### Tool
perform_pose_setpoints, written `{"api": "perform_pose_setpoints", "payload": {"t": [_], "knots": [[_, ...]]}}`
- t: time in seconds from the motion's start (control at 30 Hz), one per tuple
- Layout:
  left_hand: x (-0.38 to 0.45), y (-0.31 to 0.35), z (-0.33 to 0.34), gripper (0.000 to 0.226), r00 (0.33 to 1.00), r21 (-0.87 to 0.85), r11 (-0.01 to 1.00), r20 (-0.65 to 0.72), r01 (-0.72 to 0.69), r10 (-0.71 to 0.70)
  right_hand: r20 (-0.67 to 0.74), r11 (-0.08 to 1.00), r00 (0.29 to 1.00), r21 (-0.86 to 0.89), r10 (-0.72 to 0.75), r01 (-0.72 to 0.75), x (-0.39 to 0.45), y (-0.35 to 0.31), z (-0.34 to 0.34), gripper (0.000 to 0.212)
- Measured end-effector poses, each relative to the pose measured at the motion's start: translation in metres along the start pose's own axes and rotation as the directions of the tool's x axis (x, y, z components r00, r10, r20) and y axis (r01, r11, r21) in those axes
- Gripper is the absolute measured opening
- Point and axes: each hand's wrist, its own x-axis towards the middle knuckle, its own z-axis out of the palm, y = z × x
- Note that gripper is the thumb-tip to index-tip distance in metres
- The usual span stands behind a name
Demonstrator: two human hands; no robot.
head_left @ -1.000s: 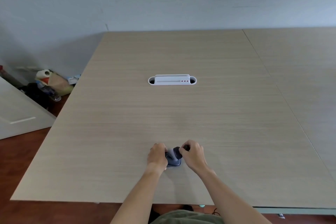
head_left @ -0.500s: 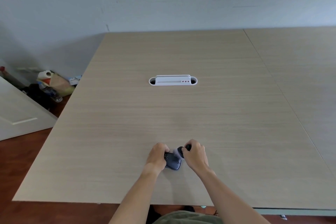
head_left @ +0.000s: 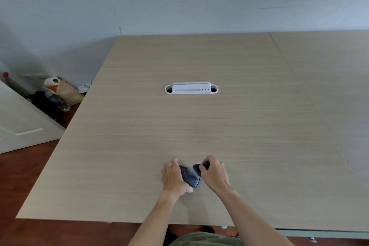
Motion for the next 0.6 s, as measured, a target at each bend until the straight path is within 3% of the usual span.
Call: {"api": "perform_pose_setpoints", "payload": {"t": [0.07,0.17,0.27,0.37,0.43,0.53,0.6], "knots": [[-0.007,0.001,0.010,0.114,0.998,-0.020,1.000,-0.067,0.016,-0.017,-0.050,0.998,0.998,-0.049,0.028,-0.031,0.000,0.000,-0.001,0.004],[-0.010,0.002,0.018,0.112,0.988,-0.027,1.000,-0.150,0.016,-0.020,-0.042,0.999,0.999,0.054,0.007,-0.005,0.002,-0.003,-0.003,0.003],[-0.007,0.003,0.019,0.106,0.988,-0.014,1.000,-0.154,0.000,-0.002,0.036,0.999,0.999,0.040,-0.015,0.013,0.002,-0.006,-0.001,0.004],[-0.002,0.001,0.017,0.107,0.987,0.037,0.998,-0.154,-0.045,0.050,-0.040,0.998,0.998,-0.052,0.044,-0.046,0.002,-0.006,-0.001,0.007],[0.000,0.000,0.014,0.107,0.982,0.073,0.993,-0.160,-0.093,0.104,-0.070,0.999,0.997,-0.009,0.036,-0.037,0.003,-0.007,-0.003,0.006],[0.001,-0.001,0.011,0.109,0.977,0.094,0.985,-0.143,-0.145,0.157,0.002,0.996,1.000,0.084,-0.002,0.002,0.002,-0.010,-0.005,0.006],[0.001,-0.002,0.008,0.110,0.976,0.102,0.981,-0.129,-0.164,0.177,0.045,0.999,0.999,0.032,0.007,-0.009,0.002,-0.008,-0.004,0.006]]}}
